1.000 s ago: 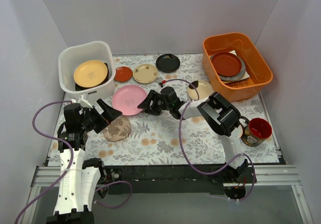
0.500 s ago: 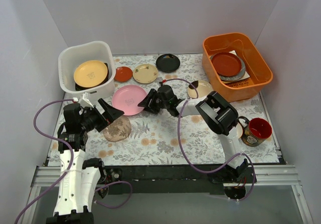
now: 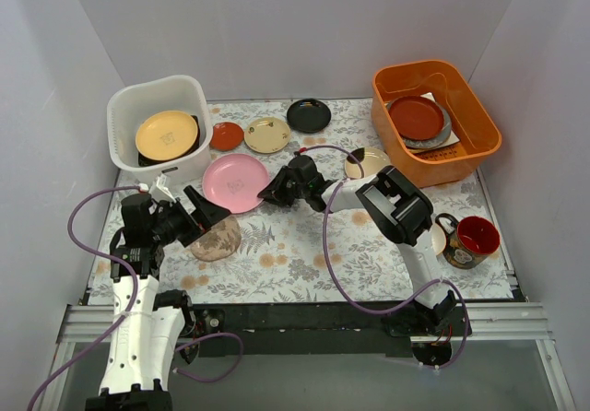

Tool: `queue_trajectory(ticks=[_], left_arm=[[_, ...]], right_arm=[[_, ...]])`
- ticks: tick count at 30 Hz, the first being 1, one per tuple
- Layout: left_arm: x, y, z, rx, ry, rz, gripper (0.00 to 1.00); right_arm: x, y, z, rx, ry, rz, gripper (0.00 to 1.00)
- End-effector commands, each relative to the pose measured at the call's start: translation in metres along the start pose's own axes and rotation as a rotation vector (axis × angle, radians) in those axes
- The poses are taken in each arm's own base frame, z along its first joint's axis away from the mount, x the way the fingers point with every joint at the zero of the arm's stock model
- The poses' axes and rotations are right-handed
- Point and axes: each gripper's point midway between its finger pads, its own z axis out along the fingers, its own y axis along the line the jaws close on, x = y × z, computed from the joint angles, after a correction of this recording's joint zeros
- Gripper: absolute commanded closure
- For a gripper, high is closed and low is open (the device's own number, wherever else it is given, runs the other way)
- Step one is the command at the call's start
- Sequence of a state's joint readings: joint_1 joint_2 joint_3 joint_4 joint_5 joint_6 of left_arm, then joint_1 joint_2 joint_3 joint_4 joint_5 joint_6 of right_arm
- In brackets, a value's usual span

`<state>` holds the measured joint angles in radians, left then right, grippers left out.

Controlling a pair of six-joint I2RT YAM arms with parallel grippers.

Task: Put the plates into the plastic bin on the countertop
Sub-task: Pick up the plate at the center of the board.

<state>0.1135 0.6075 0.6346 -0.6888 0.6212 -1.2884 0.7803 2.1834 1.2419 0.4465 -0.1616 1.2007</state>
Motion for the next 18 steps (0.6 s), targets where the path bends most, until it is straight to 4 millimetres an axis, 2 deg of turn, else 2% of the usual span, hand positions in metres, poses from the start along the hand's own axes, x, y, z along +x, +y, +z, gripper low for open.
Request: queue_trajectory(ticks=[1,7,12,17,18], left_arm=[[0.004,-0.003,0.0,0.028,0.009,0.027,0.02],[0.004,-0.004,0.001,0.035,0.015,0.023,0.02],[0.005,-0.002,0.002,0.029,0.015,0.021,0.02],[0.005,-0.001,0.002,0.026,0.012,0.028,0.02],[0.004,-0.001,0.001,0.026,0.009,0.026,0.02]], right_arm=[[0.016,-0.045,0.005,0.131,0.038,0.014,0.78],[0.018,-0.062,-0.008,0.155,0.048,0.005,0.84],[0.021,-0.085,-0.024,0.192,0.054,0.014,0.88],[0.015,-0.086,-0.038,0.158,0.056,0.014,0.94],[0.011,-0.078,-0.042,0.135,0.046,0.008,0.95]])
